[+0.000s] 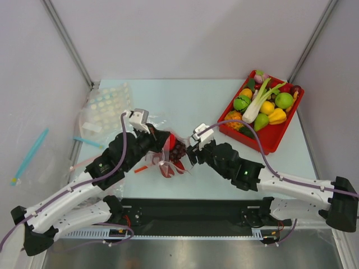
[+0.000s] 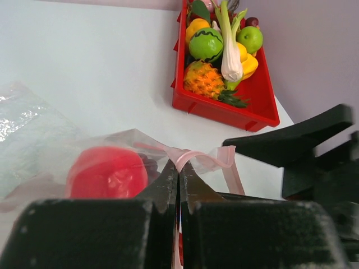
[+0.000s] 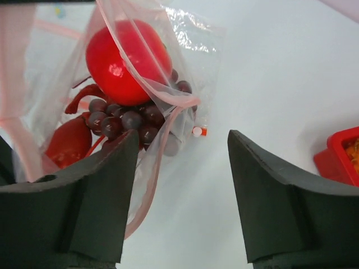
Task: Place the food in the zip-top bag and seal the zipper
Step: Zip the zipper food storage bag at the center of the board.
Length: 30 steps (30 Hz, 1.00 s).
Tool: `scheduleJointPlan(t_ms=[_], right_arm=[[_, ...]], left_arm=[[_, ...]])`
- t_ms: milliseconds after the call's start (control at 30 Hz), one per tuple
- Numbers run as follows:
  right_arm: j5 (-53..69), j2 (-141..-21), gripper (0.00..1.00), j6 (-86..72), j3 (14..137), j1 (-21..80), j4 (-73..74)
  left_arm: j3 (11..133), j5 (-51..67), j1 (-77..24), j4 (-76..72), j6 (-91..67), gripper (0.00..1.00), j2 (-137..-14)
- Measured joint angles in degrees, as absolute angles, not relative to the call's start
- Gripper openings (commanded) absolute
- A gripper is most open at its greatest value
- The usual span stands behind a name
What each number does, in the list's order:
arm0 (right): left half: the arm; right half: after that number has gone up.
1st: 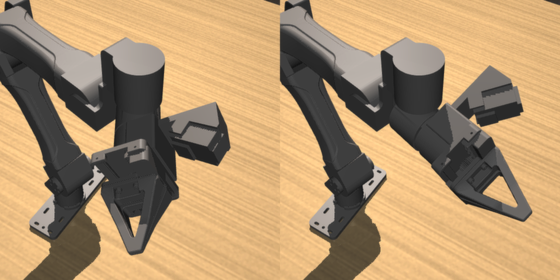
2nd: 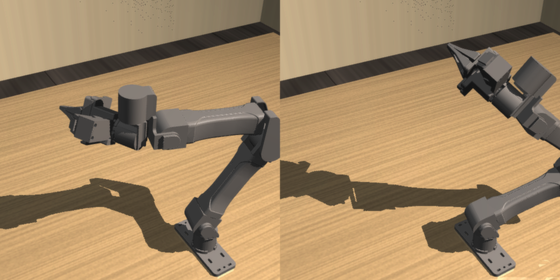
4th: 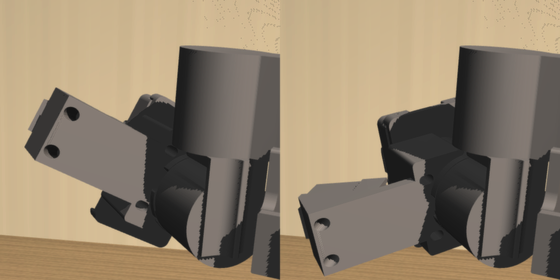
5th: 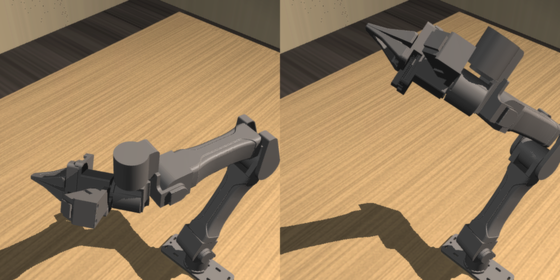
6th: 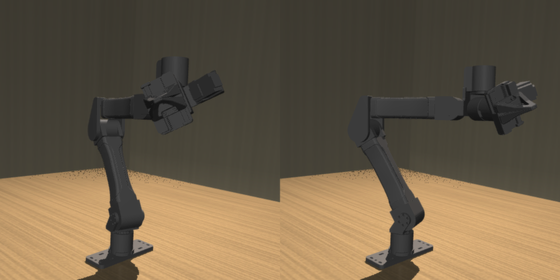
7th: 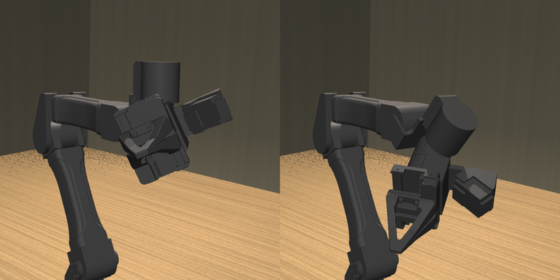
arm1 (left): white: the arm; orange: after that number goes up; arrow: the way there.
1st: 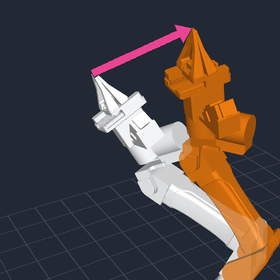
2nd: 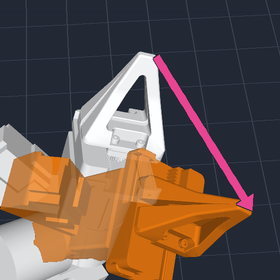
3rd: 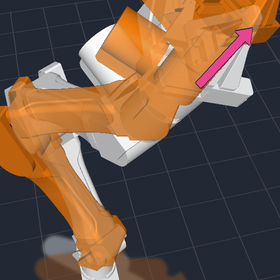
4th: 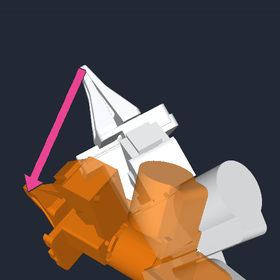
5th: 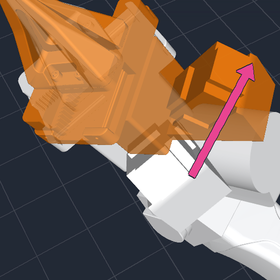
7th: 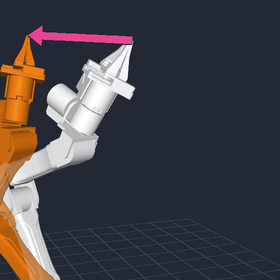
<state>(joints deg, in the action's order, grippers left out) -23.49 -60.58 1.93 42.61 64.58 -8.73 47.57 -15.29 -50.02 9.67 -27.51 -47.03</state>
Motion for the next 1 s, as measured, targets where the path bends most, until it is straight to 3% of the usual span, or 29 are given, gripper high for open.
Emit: scheduleJointPlan(t_ms=[100, 133, 200, 233, 300, 333, 400, 433, 467, 667, 800, 1000], right_arm=[[-21.6, -63.3, 0.32, 1.2, 43.9, 63.4, -7.0], [-20.9, -63.7, 0.13, 0.8, 44.0, 63.1, -6.6], [-20.0, -63.8, 0.0, -0.2, 44.2, 62.7, -5.8], [-19.6, -63.7, 0.0, -0.8, 44.4, 62.5, -5.4], [-19.4, -63.0, 0.0, -2.0, 44.8, 62.2, -4.6], [-19.3, -62.2, 0.0, -2.7, 44.8, 61.8, -3.8], [-19.2, -60.1, 0.0, -4.9, 44.8, 60.2, -2.3], [-19.2, -58.9, 0.0, -5.9, 44.8, 59.1, -1.8], [-18.9, -57.5, 0.0, -7.3, 44.8, 57.3, -1.0], [-11.5, -52.6, 0.0, -16.2, 44.7, 42.2, 0.7], [-4.8, -55.2, 0.0, -20.6, 44.7, 34.7, 1.5], [1.3, -56.5, 0.0, -23.9, 44.7, 31.8, 2.7]], left_arm=[[47.6, -15.5, -50.0, 9.6, -27.5, 0.01, -46.0], [47.6, -15.5, -50.0, 9.6, -27.5, 0.01, -45.8], [47.5, -15.1, -50.0, 9.4, -27.4, 0.06, -45.7], [47.5, -14.6, -50.0, 9.1, -26.9, 0.23, -45.8], [47.4, -12.7, -50.0, 7.8, -25.8, 0.42, -46.2], [47.4, -11.2, -50.0, 6.8, -25.2, 0.6, -46.5], [47.5, -8.4, -50.0, 5.2, -24.4, 0.73, -47.4], [47.6, -6.6, -50.0, 4.5, -24.0, 0.84, -48.1], [47.6, -4.9, -50.0, 4.0, -23.4, 0.88, -48.8], [47.6, 2.6, -50.3, 1.0, -21.3, 0.99, -51.3], [47.1, 3.9, -51.7, -1.9, -18.5, 0.97, -53.1], [41.4, 1.9, -57.2, -5.9, -11.7, 0.91, -53.3]])
